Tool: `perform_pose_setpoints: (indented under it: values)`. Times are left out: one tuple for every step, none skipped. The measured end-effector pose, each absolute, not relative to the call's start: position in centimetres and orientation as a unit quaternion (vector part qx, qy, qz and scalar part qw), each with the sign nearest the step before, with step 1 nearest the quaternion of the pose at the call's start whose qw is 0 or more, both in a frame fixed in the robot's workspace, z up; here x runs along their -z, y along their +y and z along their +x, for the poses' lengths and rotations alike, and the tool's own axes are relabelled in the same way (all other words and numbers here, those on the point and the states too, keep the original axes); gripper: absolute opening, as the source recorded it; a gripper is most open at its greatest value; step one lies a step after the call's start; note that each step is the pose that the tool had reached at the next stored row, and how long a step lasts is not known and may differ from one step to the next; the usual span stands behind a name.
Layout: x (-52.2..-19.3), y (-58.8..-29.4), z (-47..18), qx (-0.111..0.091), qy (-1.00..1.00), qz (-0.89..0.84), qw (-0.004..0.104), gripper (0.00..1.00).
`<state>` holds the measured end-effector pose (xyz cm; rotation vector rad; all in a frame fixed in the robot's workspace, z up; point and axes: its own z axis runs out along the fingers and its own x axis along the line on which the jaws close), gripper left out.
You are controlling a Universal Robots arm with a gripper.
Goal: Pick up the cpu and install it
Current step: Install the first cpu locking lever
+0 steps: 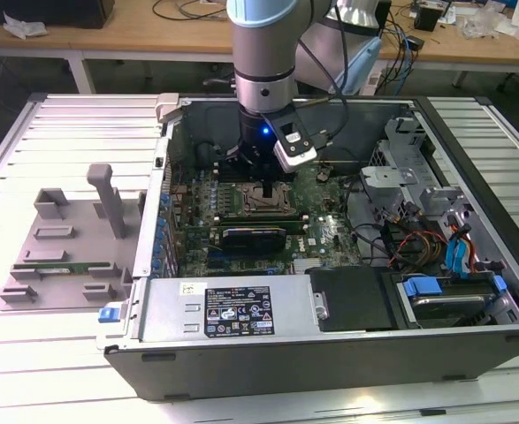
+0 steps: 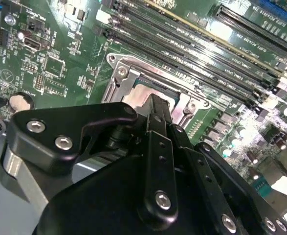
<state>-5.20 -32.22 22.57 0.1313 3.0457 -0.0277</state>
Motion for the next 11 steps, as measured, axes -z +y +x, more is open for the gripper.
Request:
perform_pose_setpoints:
  values:
    - [-23.17,-32.22,-5.19,0.009,0.998,0.043,0.046,0.11]
    - [-23.34,-32.23,-5.19,0.009,0.998,0.043,0.046,0.11]
    - [-23.37,-32.25,-5.19,0.009,0.998,0.042,0.047,0.11]
    - [-23.4,-32.28,-5.19,0.009,0.998,0.042,0.046,0.11]
    - [-23.41,-32.38,-5.19,0.009,0.998,0.041,0.046,0.11]
    - [-23.41,-32.59,-5.19,0.009,0.998,0.038,0.046,0.11]
    - [-23.41,-32.71,-5.18,0.01,0.998,0.034,0.047,0.11]
    - [-23.41,-32.82,-5.17,0.01,0.998,0.03,0.046,0.11]
    - [-23.41,-32.93,-5.14,0.01,0.999,0.027,0.046,0.11]
    - [-23.42,-33.02,-5.1,0.01,0.999,0.025,0.046,0.11]
    - [-23.54,-33.05,-5.09,0.01,0.999,0.024,0.046,0.11]
